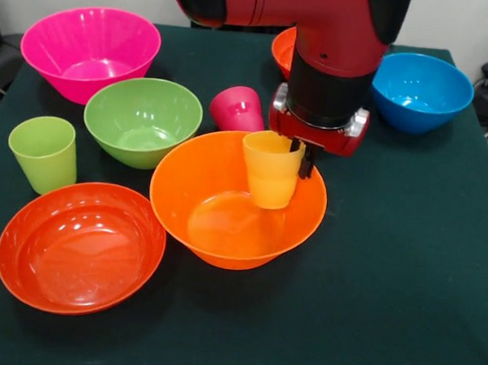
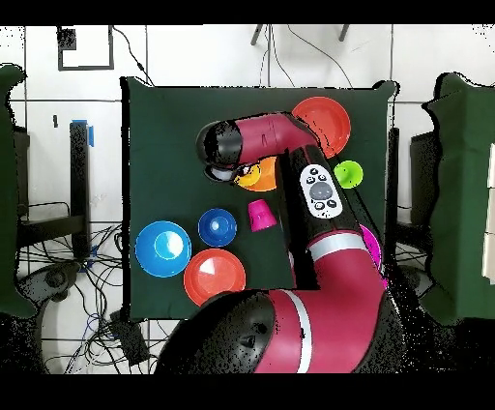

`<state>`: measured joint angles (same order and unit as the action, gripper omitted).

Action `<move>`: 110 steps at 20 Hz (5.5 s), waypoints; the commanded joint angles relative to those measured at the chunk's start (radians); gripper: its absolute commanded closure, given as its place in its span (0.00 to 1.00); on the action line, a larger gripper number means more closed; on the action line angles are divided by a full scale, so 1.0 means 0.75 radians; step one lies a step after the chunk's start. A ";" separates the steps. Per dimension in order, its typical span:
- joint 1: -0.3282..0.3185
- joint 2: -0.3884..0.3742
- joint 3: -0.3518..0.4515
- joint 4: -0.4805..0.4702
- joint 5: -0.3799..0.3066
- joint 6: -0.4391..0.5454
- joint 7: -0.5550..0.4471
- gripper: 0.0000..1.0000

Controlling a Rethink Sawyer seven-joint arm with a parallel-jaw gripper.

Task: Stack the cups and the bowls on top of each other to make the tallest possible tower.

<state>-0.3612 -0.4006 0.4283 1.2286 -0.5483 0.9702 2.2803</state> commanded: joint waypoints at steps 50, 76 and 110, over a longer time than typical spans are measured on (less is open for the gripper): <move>0.085 0.012 -0.034 -0.182 -0.060 0.309 -0.396 1.00; 0.167 -0.010 -0.207 -0.188 -0.199 0.279 -0.360 1.00; 0.098 0.090 -0.098 -0.241 -0.019 0.673 -0.612 1.00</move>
<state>-0.2663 -0.3695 0.2626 1.0192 -0.5750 1.4654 2.1165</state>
